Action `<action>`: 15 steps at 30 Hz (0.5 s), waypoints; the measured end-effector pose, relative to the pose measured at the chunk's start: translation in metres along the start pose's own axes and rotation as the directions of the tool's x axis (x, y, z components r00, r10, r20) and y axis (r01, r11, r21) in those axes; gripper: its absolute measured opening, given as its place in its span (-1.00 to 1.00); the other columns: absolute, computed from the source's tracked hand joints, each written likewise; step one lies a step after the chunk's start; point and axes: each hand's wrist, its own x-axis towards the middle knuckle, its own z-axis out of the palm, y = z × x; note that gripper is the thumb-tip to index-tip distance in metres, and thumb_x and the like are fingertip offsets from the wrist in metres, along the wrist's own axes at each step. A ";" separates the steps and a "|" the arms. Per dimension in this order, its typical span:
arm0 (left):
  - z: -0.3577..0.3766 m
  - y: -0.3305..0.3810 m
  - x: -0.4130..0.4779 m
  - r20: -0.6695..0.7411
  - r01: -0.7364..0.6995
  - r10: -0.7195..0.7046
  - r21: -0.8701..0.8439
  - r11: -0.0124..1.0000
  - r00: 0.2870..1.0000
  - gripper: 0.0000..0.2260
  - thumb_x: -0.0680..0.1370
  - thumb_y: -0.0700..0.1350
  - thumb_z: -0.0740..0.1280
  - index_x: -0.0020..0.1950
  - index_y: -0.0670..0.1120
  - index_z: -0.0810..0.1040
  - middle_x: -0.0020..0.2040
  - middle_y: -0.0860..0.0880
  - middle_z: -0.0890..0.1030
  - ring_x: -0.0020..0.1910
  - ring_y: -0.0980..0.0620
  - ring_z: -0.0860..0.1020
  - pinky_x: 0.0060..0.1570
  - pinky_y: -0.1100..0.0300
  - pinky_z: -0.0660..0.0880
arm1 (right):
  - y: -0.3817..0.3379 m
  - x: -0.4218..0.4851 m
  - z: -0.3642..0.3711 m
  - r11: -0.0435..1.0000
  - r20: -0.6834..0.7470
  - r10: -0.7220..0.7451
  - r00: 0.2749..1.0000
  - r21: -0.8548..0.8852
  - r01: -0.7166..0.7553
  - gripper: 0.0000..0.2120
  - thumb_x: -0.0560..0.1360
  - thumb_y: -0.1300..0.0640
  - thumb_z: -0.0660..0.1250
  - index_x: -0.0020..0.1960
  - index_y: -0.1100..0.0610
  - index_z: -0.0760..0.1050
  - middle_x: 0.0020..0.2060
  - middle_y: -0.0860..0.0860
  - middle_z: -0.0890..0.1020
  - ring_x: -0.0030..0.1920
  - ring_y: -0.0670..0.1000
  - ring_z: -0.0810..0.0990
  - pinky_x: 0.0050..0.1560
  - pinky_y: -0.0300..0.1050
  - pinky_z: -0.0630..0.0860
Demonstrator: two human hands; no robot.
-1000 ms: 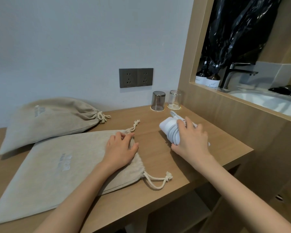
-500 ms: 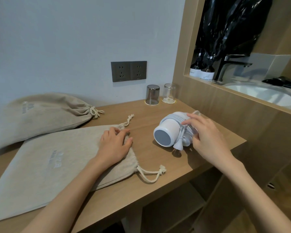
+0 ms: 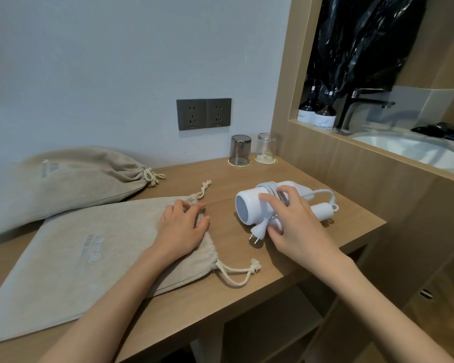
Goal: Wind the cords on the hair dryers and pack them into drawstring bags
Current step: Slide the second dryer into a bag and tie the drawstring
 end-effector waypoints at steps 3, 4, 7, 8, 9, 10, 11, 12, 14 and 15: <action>-0.001 -0.001 0.000 -0.002 -0.009 0.009 -0.002 1.000 1.000 -0.60 0.60 0.13 0.14 0.42 0.08 0.36 0.27 -0.10 0.36 0.26 -0.10 0.29 0.29 0.08 0.23 | -0.010 -0.001 -0.019 0.993 0.082 -0.002 0.997 -0.116 0.011 -0.47 0.50 -0.03 0.33 0.41 -0.16 0.22 0.40 -0.09 0.23 0.27 0.03 0.40 0.02 -0.08 0.53; -0.001 0.000 0.000 0.000 -0.010 0.010 -0.002 1.000 1.000 -0.60 0.60 0.12 0.14 0.42 0.08 0.36 0.28 -0.10 0.36 0.26 -0.10 0.29 0.29 0.08 0.23 | -0.010 -0.001 -0.026 0.981 0.093 -0.011 0.996 -0.192 0.029 -0.45 0.48 -0.12 0.33 0.42 -0.18 0.22 0.40 -0.12 0.25 0.29 0.00 0.37 0.01 -0.09 0.52; 0.000 0.000 0.000 -0.004 -0.013 0.013 -0.013 1.000 1.000 -0.60 0.59 0.12 0.15 0.42 0.08 0.36 0.28 -0.10 0.36 0.27 -0.10 0.29 0.31 0.07 0.23 | -0.001 0.002 -0.043 0.953 0.135 -0.066 0.989 -0.287 0.103 -0.29 0.37 -0.29 0.37 0.44 -0.26 0.16 0.43 -0.18 0.20 0.35 -0.03 0.18 0.16 -0.08 0.40; 0.000 0.000 -0.001 -0.007 -0.014 0.014 -0.015 1.000 1.000 -0.60 0.59 0.12 0.16 0.42 0.08 0.37 0.28 -0.10 0.37 0.28 -0.10 0.29 0.32 0.07 0.22 | 0.007 0.006 -0.045 0.961 0.180 -0.079 0.981 -0.247 0.123 -0.21 0.32 -0.31 0.41 0.44 -0.30 0.12 0.46 -0.19 0.14 0.37 -0.02 0.11 0.26 -0.03 0.31; 0.000 0.000 -0.001 -0.010 -0.016 0.016 -0.012 1.000 1.000 -0.60 0.59 0.11 0.16 0.42 0.07 0.37 0.28 -0.10 0.37 0.28 -0.11 0.29 0.32 0.07 0.22 | 0.015 0.011 -0.046 0.974 0.242 -0.081 0.967 -0.188 0.129 -0.14 0.27 -0.31 0.45 0.44 -0.35 0.07 0.48 -0.20 0.08 0.40 0.00 0.04 0.34 0.03 0.22; 0.000 0.000 -0.001 -0.011 -0.020 0.020 -0.008 1.000 1.000 -0.60 0.59 0.11 0.16 0.42 0.07 0.37 0.28 -0.10 0.37 0.28 -0.12 0.29 0.32 0.07 0.22 | 0.024 0.017 -0.045 0.985 0.314 -0.068 0.947 -0.132 0.115 -0.07 0.23 -0.31 0.48 0.43 -0.41 0.00 0.49 -0.20 0.02 0.44 0.01 -0.02 0.39 0.10 0.14; 0.000 -0.001 -0.001 -0.010 -0.023 0.023 -0.006 1.000 1.000 -0.60 0.59 0.11 0.15 0.42 0.07 0.37 0.28 -0.10 0.37 0.28 -0.12 0.29 0.32 0.07 0.22 | 0.032 0.023 -0.045 0.992 0.381 -0.044 0.924 -0.092 0.085 0.00 0.19 -0.32 0.50 0.41 -0.46 -0.09 0.50 -0.20 -0.01 0.47 0.03 -0.05 0.42 0.16 0.09; 0.000 -0.001 -0.001 -0.008 -0.025 0.025 -0.004 1.000 1.000 -0.60 0.60 0.11 0.15 0.42 0.07 0.37 0.28 -0.10 0.37 0.28 -0.12 0.29 0.32 0.07 0.21 | 0.039 0.028 -0.044 0.996 0.433 -0.017 0.901 -0.071 0.053 0.06 0.17 -0.33 0.51 0.38 -0.50 -0.17 0.51 -0.19 -0.02 0.49 0.05 -0.04 0.43 0.20 0.07; 0.000 -0.001 -0.001 -0.007 -0.028 0.028 -0.009 1.000 1.000 -0.60 0.59 0.11 0.15 0.42 0.07 0.37 0.28 -0.10 0.37 0.28 -0.12 0.29 0.31 0.07 0.22 | 0.046 0.037 -0.042 0.998 0.488 0.011 0.873 -0.059 0.021 0.12 0.14 -0.35 0.52 0.35 -0.54 -0.28 0.52 -0.15 0.02 0.48 0.10 0.05 0.43 0.23 0.10; 0.000 -0.001 -0.001 -0.005 -0.029 0.029 -0.012 1.000 1.000 -0.60 0.59 0.11 0.15 0.42 0.08 0.37 0.28 -0.10 0.37 0.28 -0.12 0.29 0.31 0.07 0.22 | 0.045 0.039 -0.041 0.998 0.495 0.022 0.868 -0.062 0.011 0.13 0.14 -0.36 0.51 0.34 -0.54 -0.31 0.51 -0.14 0.05 0.46 0.11 0.10 0.41 0.23 0.15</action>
